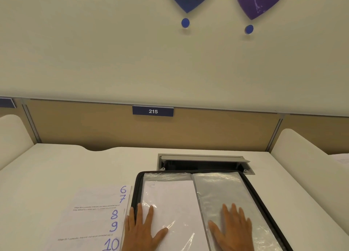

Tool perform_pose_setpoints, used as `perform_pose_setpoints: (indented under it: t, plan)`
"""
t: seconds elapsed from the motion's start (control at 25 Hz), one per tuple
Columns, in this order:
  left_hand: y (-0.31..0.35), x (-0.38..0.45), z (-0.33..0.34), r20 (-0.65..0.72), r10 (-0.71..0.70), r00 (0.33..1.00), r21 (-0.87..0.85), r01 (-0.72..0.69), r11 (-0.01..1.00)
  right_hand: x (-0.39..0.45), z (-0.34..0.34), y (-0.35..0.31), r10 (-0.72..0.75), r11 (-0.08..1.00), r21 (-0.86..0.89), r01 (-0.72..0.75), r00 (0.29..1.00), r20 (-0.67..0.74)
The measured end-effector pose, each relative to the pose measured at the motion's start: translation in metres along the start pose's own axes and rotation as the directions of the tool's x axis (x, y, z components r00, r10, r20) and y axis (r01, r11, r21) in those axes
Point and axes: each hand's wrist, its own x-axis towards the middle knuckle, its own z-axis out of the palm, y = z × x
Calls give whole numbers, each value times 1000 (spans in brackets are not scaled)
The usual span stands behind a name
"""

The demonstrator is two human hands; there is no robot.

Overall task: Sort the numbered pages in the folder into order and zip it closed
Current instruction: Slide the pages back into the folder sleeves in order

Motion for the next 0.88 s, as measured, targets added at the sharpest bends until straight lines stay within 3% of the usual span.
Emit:
perform_pose_setpoints:
  t: [0.12,0.32,0.64,0.88]
  plan:
    - [0,4,3,23,-5,1000,-11,6,1000,-4,-8,18,106,991,-85,-102,993,49]
    - [-6,5,6,33,16,999,-21,-16,1000,-6,11,22,167,984,-61,-169,985,-32]
    - [-11,2,5,67,69,995,-49,-66,997,-9,43,33,133,991,7,-133,991,33]
    - [-14,2,7,52,54,997,7,-55,998,-23,-2,16,208,973,-106,-203,977,37]
